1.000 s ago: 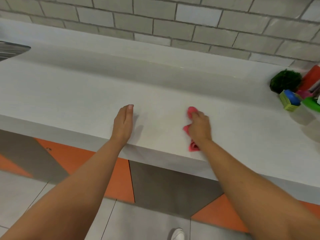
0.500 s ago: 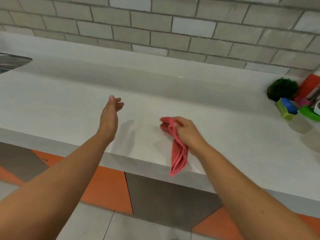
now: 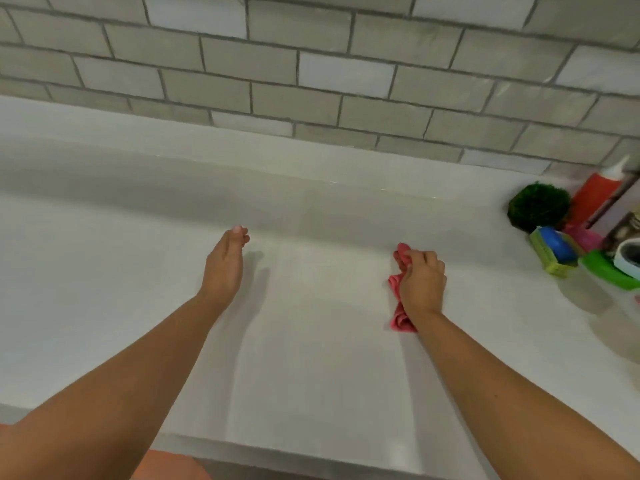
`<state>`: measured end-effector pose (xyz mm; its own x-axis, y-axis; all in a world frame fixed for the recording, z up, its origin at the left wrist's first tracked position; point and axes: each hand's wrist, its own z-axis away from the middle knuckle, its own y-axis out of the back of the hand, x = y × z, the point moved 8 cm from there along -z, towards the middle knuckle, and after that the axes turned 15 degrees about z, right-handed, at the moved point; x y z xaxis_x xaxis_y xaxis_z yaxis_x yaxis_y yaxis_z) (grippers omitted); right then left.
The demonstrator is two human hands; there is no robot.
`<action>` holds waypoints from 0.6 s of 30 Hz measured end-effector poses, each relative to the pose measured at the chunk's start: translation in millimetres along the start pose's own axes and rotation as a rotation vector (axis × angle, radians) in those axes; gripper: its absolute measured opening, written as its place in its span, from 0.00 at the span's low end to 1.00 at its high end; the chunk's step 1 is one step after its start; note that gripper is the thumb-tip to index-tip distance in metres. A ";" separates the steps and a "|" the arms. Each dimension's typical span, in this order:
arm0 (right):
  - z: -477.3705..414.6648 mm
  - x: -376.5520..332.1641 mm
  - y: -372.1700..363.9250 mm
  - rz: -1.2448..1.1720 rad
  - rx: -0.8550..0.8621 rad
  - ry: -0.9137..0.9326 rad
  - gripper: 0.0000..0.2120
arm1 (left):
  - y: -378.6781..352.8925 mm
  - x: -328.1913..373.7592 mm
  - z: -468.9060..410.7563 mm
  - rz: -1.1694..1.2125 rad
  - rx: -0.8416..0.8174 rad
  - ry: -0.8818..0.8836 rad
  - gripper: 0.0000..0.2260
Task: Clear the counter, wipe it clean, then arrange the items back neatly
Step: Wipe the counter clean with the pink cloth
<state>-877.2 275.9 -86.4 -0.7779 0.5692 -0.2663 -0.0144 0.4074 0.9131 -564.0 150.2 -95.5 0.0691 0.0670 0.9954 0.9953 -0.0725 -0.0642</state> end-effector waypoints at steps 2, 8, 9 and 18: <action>-27.5 12.9 -6.8 0.029 -0.011 -0.029 0.17 | -11.2 -5.3 -18.7 -0.056 0.023 -0.006 0.22; -105.5 45.4 -32.2 0.091 -0.087 -0.065 0.19 | -52.6 -2.2 -83.4 -0.329 0.006 -0.117 0.20; -115.3 48.0 -38.7 0.121 -0.114 -0.040 0.19 | -56.8 -3.2 -95.7 -0.380 -0.005 -0.124 0.20; -192.3 109.7 -52.7 0.311 -0.127 -0.015 0.23 | -66.8 -31.8 -141.1 -0.774 -0.030 -0.111 0.23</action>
<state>-1082.5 179.6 -104.4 -0.7483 0.6628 0.0277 0.1431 0.1205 0.9824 -642.2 12.6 -112.7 -0.6357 0.2080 0.7433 0.7612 0.0089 0.6485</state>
